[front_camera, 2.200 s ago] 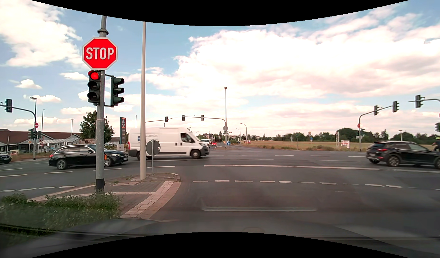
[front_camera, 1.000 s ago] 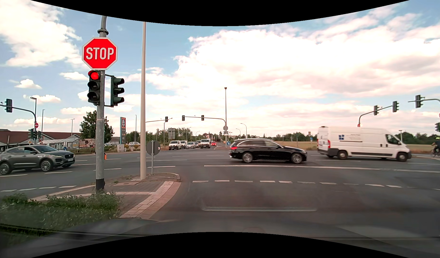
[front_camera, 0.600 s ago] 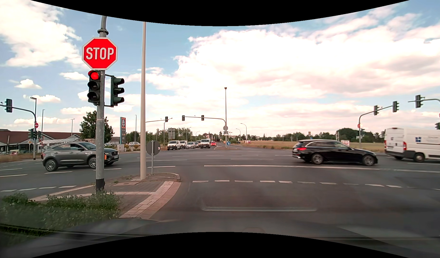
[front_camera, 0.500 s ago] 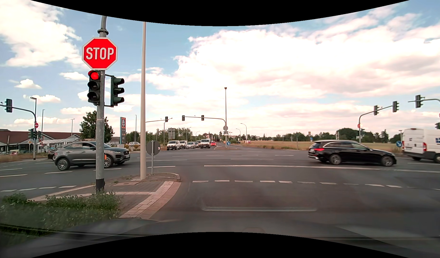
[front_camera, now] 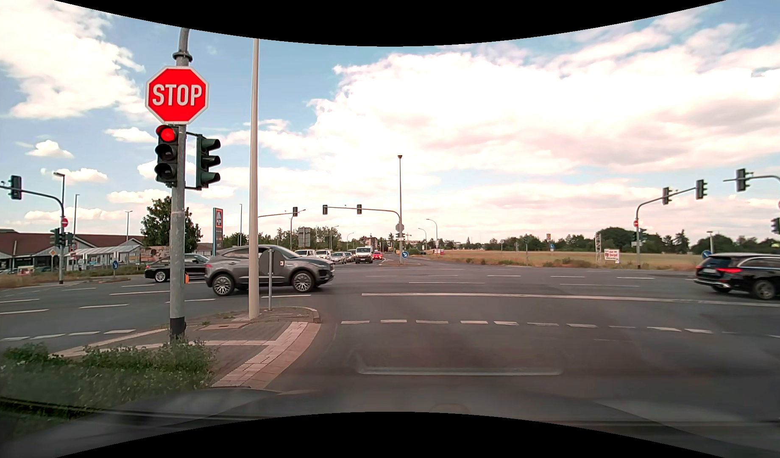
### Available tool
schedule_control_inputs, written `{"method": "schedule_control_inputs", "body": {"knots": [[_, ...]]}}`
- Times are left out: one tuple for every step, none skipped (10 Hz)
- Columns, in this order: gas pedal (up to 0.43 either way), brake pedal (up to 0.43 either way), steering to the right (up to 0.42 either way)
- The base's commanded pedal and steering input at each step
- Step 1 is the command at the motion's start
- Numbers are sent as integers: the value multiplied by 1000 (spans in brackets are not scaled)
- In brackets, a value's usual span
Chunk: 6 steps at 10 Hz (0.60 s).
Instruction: Follow the waypoints while adhering to traffic rules and regulations
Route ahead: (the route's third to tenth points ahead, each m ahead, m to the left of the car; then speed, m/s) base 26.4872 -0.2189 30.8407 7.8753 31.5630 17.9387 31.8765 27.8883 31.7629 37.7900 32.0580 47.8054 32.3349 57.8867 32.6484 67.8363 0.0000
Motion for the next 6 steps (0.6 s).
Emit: {"method": "schedule_control_inputs", "body": {"knots": [[0,317,-4],[0,317,-4],[0,323,-4],[0,317,-5],[0,317,-5],[0,317,-5]]}}
